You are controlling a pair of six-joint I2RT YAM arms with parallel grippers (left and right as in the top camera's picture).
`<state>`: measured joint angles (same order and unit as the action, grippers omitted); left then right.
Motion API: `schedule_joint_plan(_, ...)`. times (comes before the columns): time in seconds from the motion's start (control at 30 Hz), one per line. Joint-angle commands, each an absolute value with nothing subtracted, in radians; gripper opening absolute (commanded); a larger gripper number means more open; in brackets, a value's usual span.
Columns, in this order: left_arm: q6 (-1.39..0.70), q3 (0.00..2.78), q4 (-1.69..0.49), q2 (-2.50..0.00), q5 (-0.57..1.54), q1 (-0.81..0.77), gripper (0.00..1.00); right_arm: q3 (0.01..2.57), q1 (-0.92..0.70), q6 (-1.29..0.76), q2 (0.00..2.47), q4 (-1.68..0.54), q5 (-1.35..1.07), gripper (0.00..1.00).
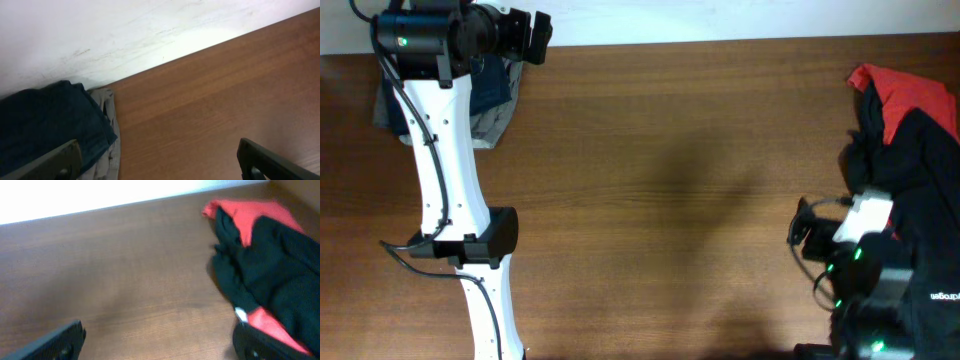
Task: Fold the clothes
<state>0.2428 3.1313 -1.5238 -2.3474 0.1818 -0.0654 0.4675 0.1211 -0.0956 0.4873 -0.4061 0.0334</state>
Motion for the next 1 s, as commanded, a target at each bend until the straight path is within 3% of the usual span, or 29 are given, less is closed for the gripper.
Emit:
schedule_joint_plan(0.0, 0.24, 3.135, -1.523, -2.341, 0.178, -0.065, 0.99, 0.302, 0.125, -0.089, 0.327, -0.307, -0.009, 0.99)
schedule_joint_plan(0.37, 0.24, 3.135, -1.523, -2.341, 0.178, -0.065, 0.99, 0.135, 0.049, -0.055, 0.059, -0.272, -0.002, 0.99)
schedule_joint_plan(0.97, 0.24, 3.135, -1.523, -2.341, 0.178, -0.065, 0.99, 0.103, 0.005, -0.054, 0.003, -0.134, 0.012, 0.99)
